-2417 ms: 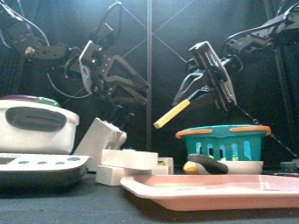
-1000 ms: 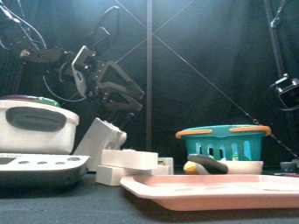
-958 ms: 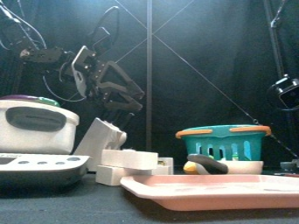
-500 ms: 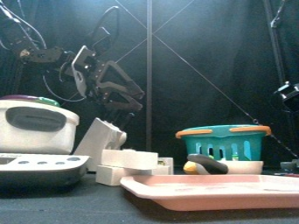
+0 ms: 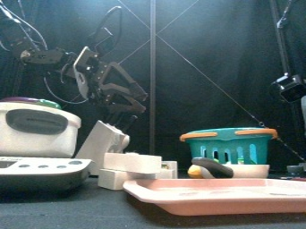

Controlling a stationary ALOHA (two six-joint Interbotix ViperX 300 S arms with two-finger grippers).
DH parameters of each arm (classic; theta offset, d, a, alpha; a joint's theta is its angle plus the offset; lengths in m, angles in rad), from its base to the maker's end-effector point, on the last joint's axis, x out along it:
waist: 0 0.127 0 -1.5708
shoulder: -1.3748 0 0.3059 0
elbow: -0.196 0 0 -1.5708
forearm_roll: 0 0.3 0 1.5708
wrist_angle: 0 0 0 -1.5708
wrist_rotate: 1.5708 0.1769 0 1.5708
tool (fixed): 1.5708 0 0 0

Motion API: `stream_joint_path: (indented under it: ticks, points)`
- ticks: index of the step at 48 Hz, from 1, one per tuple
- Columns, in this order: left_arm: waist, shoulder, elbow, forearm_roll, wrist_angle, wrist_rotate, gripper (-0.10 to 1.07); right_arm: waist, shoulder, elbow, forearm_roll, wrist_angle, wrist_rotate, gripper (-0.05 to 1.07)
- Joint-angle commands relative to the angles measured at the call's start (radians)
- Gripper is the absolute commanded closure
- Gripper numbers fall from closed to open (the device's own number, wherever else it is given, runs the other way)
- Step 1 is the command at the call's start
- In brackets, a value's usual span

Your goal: Place egg near salmon

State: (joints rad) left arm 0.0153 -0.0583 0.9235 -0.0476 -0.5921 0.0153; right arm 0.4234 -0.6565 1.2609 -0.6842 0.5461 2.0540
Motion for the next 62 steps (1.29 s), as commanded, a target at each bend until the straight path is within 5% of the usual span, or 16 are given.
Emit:
stream_joint_path:
  ticks: [1, 13, 31, 45, 62]
  points:
    - [0.009, -0.017, -0.012, 0.003, -0.009, 0.002, 0.04, -0.017, 0.002, -0.038, -0.067, 0.014, -0.002, 0.06]
    - [0.018, -0.017, -0.018, -0.015, -0.009, -0.005, 0.04, -0.083, 0.002, -0.078, -0.229, 0.034, -0.003, 0.06]
    - [0.037, -0.089, 0.023, -0.023, 0.002, 0.0, 0.04, -0.097, 0.003, -0.112, -0.324, 0.035, 0.0, 0.06]
    - [0.086, -0.127, 0.06, -0.005, 0.0, 0.002, 0.04, -0.219, 0.055, -0.175, -0.523, 0.035, 0.002, 0.06]
    - [0.129, -0.149, 0.038, 0.051, 0.017, 0.0, 0.04, -0.318, 0.132, -0.244, -0.535, 0.035, 0.003, 0.06]
